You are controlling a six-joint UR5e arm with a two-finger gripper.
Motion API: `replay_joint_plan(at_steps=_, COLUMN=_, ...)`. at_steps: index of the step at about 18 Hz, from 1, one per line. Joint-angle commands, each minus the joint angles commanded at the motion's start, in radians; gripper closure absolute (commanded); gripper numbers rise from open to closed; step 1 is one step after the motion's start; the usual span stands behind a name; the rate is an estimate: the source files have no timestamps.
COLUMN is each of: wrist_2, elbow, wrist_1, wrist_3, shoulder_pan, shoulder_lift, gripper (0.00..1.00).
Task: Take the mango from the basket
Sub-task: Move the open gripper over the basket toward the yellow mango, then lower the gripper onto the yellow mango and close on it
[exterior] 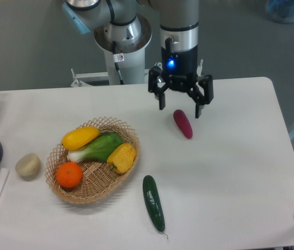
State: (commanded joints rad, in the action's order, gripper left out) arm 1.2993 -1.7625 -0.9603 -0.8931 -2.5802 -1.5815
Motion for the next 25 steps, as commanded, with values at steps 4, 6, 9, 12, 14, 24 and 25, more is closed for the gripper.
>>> replay_joint_plan(at_steps=4, wrist_2=0.0, elbow=-0.017, wrist_1=0.006, wrist_3=0.034, shoulder_pan=0.011, shoulder_lift=-0.008, gripper=0.0)
replay_joint_plan(at_steps=6, wrist_2=0.002, elbow=-0.038, wrist_1=0.034, wrist_3=0.037, shoulder_pan=0.063, shoulder_lift=-0.017, gripper=0.0)
replay_joint_plan(at_steps=9, wrist_2=0.005, elbow=-0.043, wrist_1=0.035, wrist_3=0.084, shoulder_pan=0.122, shoulder_lift=-0.041, gripper=0.0)
replay_joint_plan(at_steps=12, wrist_2=0.005, elbow=-0.078, wrist_1=0.032, wrist_3=0.094, shoulder_pan=0.184, shoulder_lift=-0.052, gripper=0.0)
replay_joint_plan(at_steps=14, wrist_2=0.006, elbow=-0.112, wrist_1=0.032, wrist_3=0.082, shoulder_pan=0.221, shoulder_lift=-0.051, gripper=0.0)
replay_joint_plan(at_steps=24, wrist_2=0.021, elbow=-0.219, wrist_1=0.032, wrist_3=-0.109, shoulder_pan=0.314, shoulder_lift=-0.067, gripper=0.0)
replay_joint_plan(at_steps=25, wrist_2=0.021, elbow=-0.222, wrist_1=0.032, wrist_3=-0.109, shoulder_pan=0.324, shoulder_lift=-0.078, gripper=0.0)
